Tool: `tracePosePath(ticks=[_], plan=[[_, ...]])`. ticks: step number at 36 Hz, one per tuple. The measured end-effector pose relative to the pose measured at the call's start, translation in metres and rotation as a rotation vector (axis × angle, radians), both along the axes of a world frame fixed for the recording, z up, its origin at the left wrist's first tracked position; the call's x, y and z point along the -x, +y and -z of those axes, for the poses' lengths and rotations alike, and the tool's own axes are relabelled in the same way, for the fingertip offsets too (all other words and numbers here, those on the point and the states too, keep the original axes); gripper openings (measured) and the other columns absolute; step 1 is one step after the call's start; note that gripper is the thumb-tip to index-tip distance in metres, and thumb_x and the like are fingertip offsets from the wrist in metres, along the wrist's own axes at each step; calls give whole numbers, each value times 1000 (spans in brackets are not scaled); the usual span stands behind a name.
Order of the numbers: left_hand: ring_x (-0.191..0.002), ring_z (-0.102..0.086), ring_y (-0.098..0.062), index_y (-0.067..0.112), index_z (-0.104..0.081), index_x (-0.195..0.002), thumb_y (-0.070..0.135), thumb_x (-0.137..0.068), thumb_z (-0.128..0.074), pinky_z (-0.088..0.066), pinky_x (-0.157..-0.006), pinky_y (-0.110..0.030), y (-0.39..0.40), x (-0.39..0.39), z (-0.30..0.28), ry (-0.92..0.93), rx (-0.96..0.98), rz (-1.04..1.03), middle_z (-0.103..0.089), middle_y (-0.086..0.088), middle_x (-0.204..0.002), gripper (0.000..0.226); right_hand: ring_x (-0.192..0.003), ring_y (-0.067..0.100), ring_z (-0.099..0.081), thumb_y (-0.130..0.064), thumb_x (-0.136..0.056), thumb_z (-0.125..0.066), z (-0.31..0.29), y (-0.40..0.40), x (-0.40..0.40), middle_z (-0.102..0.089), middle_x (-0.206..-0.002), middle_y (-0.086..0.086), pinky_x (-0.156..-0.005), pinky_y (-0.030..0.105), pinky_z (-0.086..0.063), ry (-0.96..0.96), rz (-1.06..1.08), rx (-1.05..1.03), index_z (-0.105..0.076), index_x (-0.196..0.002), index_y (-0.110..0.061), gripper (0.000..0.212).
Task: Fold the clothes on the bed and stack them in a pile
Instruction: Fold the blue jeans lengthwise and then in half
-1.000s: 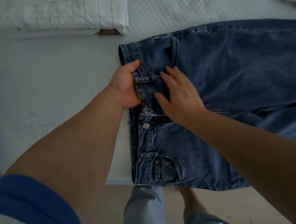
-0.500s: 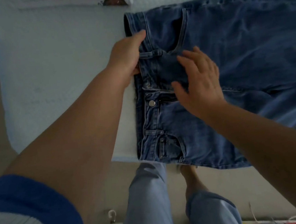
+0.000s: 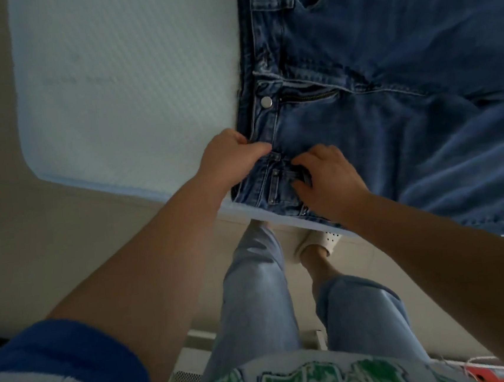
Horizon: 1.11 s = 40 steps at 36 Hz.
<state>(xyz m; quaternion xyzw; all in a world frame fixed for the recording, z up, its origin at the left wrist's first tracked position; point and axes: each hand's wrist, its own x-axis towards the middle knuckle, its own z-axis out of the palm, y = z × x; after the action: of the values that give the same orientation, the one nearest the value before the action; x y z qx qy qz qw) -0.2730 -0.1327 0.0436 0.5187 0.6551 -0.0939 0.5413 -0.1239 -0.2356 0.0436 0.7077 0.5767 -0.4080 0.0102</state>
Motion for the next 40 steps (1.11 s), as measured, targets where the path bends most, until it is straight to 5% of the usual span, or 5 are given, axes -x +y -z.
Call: tracePosePath(ticks=[4, 17, 24, 32, 40], plan=[[-41, -55, 3, 21, -59, -63, 39, -70, -77, -38, -38, -9, -5, -4, -1, -115, 162, -83, -59, 11, -52, 27, -114, 27, -45, -14, -85, -61, -3, -8, -3, -53, -118, 11, -92, 30, -37, 84, 184, -86, -60, -117, -8, 32], [-71, -63, -26, 1, -63, -88, 20, -59, -53, -53, -75, -34, -7, -8, 10, -545, 742, -368, -66, -13, -79, 35, -68, 15, -47, -28, -84, -56, 12, -31, -3, -53, -73, -12, -60, 28, -34, 21, 316, 40, -40, -93, -27, 18], [-73, -63, -20, 17, -64, -77, 19, -76, -63, -50, -60, -24, -6, -11, 10, -141, 271, -246, -65, 1, -72, 3, -97, 18, -57, -26, -84, -55, 4, -40, -6, -61, -108, -5, -78, 29, -45, 175, 233, 205, -44, -131, -27, 49], [-88, -54, -27, 14, -46, -109, 39, -77, -66, -44, -69, -35, -16, -26, -36, 290, -288, 145, -53, -9, -105, 45, -88, 18, -58, -28, -90, -51, -52, -61, -56, -60, -91, -7, -74, 27, -44, 183, 533, 339, -53, -123, -25, 33], [-79, -53, -14, 23, -56, -107, 31, -86, -56, -38, -68, -29, -52, -141, -79, 24, -253, 509, -56, 9, -90, 23, -72, 12, -53, -30, -89, -55, -88, -128, -164, -58, -90, 0, -53, 16, -31, 57, 750, 305, -61, -109, -24, 21]])
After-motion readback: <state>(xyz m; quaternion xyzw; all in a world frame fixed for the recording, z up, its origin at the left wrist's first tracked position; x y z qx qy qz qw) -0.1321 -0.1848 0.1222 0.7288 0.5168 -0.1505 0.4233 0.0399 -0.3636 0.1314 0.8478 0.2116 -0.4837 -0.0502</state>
